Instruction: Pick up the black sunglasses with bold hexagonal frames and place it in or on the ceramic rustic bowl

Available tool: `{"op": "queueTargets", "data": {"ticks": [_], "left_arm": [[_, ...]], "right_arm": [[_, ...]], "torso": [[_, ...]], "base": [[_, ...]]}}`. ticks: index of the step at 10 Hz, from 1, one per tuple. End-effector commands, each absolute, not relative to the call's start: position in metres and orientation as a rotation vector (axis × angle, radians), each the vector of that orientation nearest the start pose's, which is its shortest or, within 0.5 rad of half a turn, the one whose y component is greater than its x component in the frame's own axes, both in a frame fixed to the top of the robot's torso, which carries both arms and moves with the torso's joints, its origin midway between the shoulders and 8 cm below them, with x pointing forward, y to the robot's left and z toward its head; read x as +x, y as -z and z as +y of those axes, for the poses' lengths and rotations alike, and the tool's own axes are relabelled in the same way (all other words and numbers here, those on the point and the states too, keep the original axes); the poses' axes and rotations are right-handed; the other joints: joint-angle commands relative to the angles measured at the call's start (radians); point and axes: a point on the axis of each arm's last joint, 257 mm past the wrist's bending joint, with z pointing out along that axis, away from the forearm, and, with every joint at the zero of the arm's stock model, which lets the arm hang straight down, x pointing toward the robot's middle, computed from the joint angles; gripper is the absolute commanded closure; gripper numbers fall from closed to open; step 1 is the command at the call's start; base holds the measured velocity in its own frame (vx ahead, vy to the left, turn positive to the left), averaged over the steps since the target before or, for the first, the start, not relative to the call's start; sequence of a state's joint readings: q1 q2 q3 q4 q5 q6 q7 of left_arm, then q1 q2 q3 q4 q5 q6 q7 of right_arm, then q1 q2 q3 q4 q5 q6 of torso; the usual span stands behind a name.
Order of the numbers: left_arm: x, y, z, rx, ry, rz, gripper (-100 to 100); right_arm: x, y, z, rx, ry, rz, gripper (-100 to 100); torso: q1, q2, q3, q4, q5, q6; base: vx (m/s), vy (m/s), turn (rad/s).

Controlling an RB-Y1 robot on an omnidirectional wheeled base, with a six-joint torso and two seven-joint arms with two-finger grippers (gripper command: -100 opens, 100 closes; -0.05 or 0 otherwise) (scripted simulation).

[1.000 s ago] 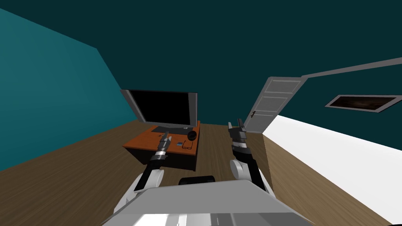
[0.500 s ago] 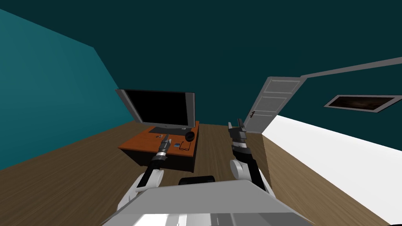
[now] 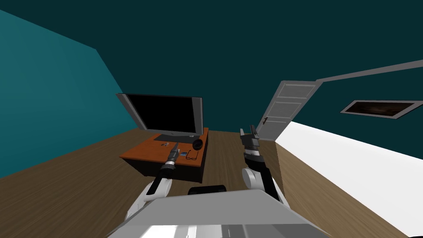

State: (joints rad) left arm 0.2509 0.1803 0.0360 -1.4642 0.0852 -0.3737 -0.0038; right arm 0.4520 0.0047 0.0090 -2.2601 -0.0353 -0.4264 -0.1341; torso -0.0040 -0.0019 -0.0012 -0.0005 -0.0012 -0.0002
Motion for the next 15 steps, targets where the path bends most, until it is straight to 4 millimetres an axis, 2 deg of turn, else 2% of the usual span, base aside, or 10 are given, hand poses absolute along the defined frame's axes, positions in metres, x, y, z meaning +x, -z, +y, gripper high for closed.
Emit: {"op": "queueTargets", "data": {"ticks": [1, 2, 4, 6, 8, 10, 15], "left_arm": [[0.449, 0.31, 0.345, -1.168, 1.024, 1.196, -100], [0.446, 0.317, 0.347, -1.18, 1.016, 1.205, -100], [0.448, 0.347, 0.361, -1.221, 0.95, 1.261, -100], [0.446, 0.367, 0.37, -1.25, 0.908, 1.295, -100], [0.446, 0.378, 0.378, -1.265, 0.877, 1.317, -100], [0.44, 0.401, 0.389, -1.302, 0.828, 1.355, -100], [0.428, 0.437, 0.408, -1.362, 0.739, 1.417, -100]], "right_arm": [[0.363, -0.017, -0.278, 0.778, -1.464, 0.58, 0], [0.363, -0.017, -0.278, 0.778, -1.464, 0.58, 0], [0.363, -0.017, -0.278, 0.778, -1.464, 0.58, 0], [0.363, -0.017, -0.278, 0.778, -1.464, 0.58, 0], [0.363, -0.017, -0.278, 0.778, -1.464, 0.58, 0], [0.363, -0.017, -0.278, 0.778, -1.464, 0.58, 0], [0.363, -0.017, -0.278, 0.778, -1.464, 0.58, 0]], "torso": [[0.0, 0.0, 0.0, 0.0, 0.0, 0.0], [0.0, 0.0, 0.0, 0.0, 0.0, 0.0], [-0.001, 0.0, 0.0, 0.0, 0.0, 0.0], [-0.002, -0.001, -0.001, 0.0, 0.0, 0.0], [-0.001, 0.0, 0.0, 0.0, 0.0, 0.0], [0.001, 0.0, 0.0, 0.0, 0.0, 0.0], [-0.001, 0.001, 0.0, 0.0, 0.0, 0.0]], "base": [[0.02, -0.072, -0.009], [0.028, -0.069, -0.001], [0.047, -0.097, -0.008], [0.047, -0.09, -0.003], [0.032, -0.072, -0.003], [0.028, -0.061, -0.006], [0.026, -0.068, -0.003]]}}
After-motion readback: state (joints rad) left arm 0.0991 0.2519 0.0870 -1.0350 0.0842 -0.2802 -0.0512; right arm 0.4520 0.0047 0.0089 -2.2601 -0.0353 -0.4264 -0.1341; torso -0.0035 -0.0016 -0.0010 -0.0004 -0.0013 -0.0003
